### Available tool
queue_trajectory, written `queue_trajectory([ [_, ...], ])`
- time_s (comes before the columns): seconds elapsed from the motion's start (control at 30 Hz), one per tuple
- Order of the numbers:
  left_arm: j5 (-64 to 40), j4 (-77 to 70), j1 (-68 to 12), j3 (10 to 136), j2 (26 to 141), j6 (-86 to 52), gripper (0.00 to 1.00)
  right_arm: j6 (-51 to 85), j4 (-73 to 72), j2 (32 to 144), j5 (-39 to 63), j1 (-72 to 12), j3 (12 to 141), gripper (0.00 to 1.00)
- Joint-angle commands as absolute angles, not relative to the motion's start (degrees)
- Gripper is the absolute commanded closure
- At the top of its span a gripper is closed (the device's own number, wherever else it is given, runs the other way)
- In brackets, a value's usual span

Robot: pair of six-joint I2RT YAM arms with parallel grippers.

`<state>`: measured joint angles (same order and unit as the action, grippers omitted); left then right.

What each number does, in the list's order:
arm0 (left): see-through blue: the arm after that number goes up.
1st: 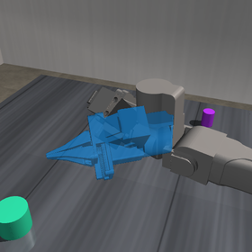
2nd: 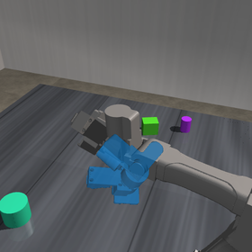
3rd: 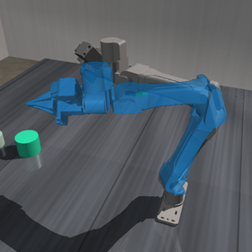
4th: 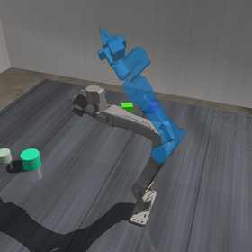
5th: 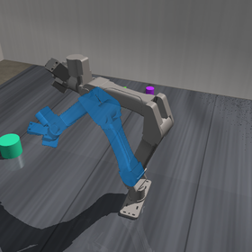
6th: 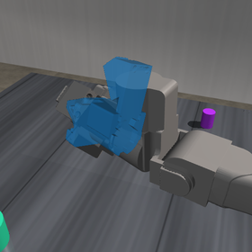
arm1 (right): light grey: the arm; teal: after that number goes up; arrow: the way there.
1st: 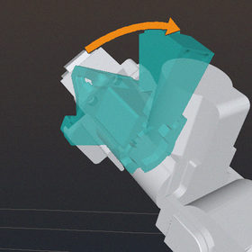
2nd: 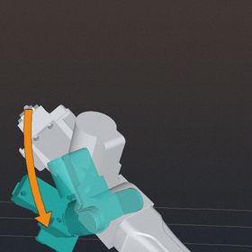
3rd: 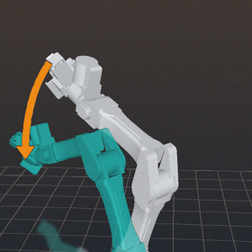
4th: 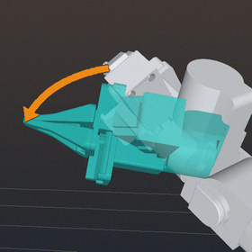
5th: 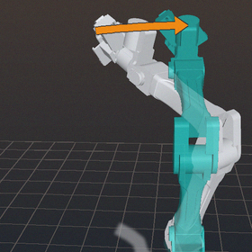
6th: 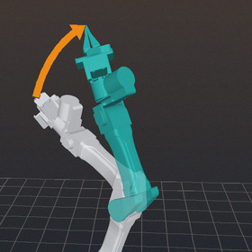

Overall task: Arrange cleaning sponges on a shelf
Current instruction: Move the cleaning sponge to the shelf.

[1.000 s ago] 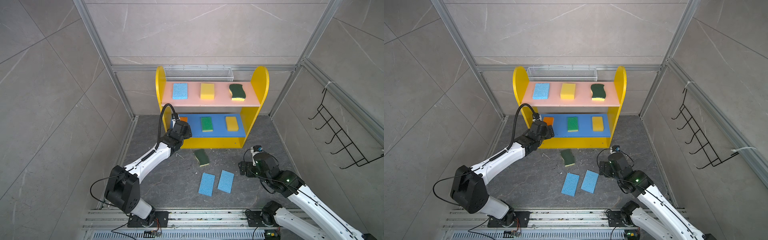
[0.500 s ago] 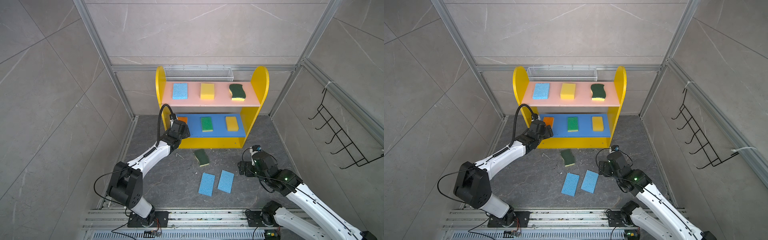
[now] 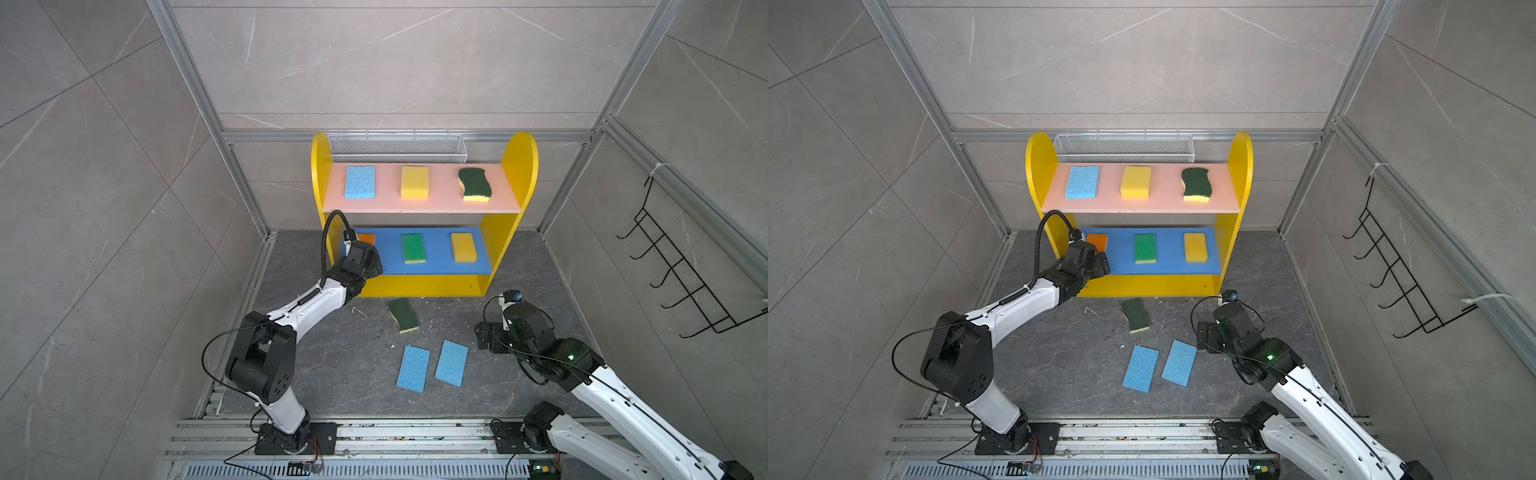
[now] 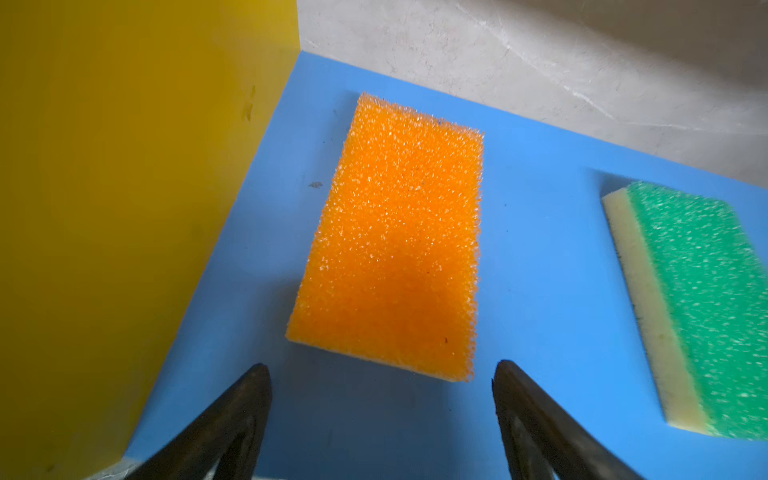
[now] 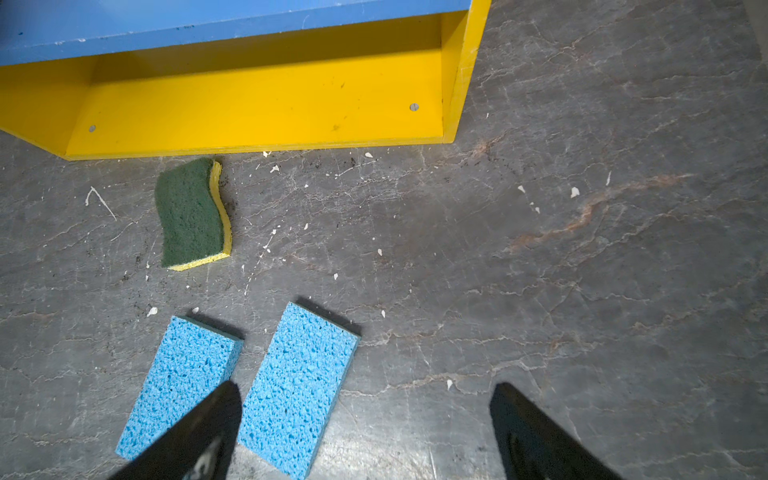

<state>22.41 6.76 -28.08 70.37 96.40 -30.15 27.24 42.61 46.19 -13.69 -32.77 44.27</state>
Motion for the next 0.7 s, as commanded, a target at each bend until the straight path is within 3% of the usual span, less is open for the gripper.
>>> queue_trajectory([
  [0.0,22.6,5.4,-27.3,73.1,97.5,-30.2,0.13,27.3,42.3,46.1,-14.0,-32.9,46.0,0.04],
  [0.67,21.8,6.1,-27.2,76.3,100.6,-28.4,0.11,27.1,43.7,44.6,-14.8,-33.0,46.3,0.04],
])
